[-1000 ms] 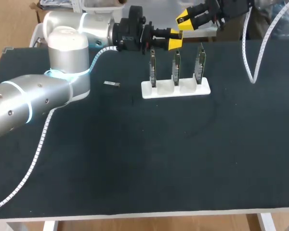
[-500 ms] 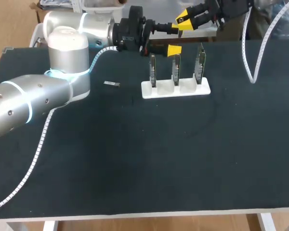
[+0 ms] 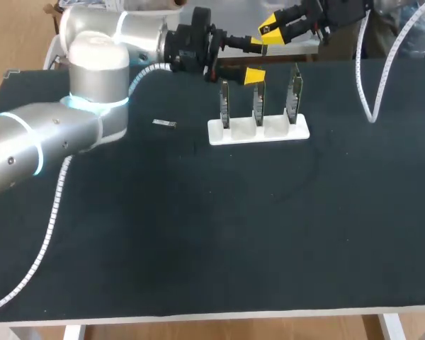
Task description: Pick up the optical module with the left hand, and insert it into the network port with the right hand.
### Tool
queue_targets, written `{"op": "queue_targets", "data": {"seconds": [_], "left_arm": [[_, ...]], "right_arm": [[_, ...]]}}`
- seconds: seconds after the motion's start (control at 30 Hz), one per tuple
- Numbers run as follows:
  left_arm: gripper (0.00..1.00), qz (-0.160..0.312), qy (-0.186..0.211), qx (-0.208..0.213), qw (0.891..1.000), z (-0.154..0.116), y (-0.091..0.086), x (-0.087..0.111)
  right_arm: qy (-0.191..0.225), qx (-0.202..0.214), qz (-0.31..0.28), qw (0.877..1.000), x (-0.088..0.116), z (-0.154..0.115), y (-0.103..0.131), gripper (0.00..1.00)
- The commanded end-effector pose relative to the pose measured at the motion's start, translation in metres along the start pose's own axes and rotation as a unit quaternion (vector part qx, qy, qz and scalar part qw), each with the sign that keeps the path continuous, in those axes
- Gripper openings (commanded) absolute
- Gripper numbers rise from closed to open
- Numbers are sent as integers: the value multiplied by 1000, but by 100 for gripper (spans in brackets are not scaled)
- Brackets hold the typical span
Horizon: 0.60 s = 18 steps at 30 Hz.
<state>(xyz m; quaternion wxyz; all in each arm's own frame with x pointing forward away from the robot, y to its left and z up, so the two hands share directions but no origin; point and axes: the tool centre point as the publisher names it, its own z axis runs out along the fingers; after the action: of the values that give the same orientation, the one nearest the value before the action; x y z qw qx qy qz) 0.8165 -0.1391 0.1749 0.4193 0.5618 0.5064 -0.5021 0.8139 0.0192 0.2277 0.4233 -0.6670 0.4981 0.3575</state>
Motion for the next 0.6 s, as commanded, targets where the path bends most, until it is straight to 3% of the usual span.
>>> {"op": "queue_targets", "data": {"seconds": [0.03,0.37,0.6], "left_arm": [[100,-5,35,-15,999,-7,-13,-12],[100,-15,74,-56,996,-4,-34,-3],[100,-20,77,-86,993,-7,-43,8]], "right_arm": [[0,0,0,1000,0,0,-1,0],[0,0,0,1000,0,0,-1,0],[0,0,0,1000,0,0,-1,0]]}}
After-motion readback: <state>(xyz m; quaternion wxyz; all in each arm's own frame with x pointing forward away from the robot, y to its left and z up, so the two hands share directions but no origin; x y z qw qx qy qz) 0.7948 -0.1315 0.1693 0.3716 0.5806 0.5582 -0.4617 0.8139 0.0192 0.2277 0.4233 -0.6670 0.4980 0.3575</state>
